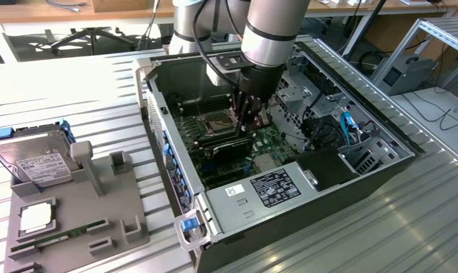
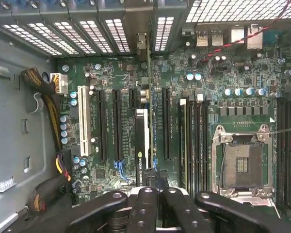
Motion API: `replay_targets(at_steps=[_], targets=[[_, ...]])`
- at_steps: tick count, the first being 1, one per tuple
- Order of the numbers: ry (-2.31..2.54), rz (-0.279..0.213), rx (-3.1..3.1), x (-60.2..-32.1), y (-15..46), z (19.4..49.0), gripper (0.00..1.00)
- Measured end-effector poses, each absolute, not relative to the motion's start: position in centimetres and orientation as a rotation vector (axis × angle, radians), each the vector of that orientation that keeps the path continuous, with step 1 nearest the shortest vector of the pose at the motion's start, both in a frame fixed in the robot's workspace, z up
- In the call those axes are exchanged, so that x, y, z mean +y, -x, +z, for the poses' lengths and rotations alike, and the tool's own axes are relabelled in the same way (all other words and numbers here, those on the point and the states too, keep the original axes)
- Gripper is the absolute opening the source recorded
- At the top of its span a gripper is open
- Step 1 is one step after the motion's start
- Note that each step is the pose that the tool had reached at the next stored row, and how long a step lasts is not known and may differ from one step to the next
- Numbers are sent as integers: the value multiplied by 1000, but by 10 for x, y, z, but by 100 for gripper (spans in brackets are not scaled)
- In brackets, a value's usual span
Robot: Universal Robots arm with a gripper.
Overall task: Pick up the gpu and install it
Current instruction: 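Press down on the gpu until it lock into place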
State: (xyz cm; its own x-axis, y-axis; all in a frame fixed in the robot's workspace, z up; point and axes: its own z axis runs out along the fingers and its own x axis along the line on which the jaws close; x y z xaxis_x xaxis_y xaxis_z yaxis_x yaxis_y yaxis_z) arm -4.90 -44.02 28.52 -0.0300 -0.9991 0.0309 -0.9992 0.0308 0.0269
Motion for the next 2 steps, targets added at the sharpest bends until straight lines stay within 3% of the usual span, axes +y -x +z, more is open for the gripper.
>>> replay_targets(at_steps=[2], targets=[[-2159, 3, -2226, -440, 49, 285, 11]])
